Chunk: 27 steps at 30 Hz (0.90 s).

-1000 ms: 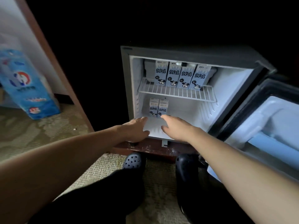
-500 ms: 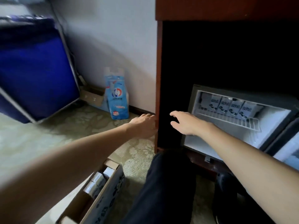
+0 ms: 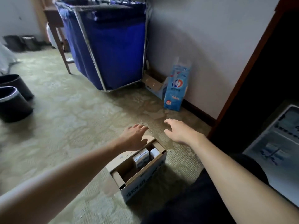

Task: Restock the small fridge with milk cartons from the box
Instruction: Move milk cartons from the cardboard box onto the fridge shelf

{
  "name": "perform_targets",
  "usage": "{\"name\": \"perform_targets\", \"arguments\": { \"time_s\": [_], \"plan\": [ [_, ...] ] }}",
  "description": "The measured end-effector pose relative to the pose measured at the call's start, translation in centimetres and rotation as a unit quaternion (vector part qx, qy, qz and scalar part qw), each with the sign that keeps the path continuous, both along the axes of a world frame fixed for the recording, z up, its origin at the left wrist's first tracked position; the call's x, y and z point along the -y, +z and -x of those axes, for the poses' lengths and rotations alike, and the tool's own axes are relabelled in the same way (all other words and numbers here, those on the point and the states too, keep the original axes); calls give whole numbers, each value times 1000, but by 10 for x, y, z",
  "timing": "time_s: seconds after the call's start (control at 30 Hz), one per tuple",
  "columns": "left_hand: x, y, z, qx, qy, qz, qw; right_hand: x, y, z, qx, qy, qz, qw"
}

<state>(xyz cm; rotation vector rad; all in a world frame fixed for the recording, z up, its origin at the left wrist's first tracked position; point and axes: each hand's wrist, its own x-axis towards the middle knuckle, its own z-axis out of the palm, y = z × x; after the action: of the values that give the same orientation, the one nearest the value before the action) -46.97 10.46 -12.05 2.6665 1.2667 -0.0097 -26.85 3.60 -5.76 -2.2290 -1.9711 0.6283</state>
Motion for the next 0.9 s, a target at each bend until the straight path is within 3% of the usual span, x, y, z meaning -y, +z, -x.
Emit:
{"name": "perform_targets", "arguments": {
  "time_s": [0.37,0.67,0.9],
  "plan": [
    [3,-105,33,34,66,71,995,-40,-96,30,-30,29,80,996],
    [8,-172,19,8,108,106,988,-53,-174,26,-68,-19,144,987],
    [22,-209,2,56,176,104,977,-74,-206,44,-53,32,132,989]
  ]
}}
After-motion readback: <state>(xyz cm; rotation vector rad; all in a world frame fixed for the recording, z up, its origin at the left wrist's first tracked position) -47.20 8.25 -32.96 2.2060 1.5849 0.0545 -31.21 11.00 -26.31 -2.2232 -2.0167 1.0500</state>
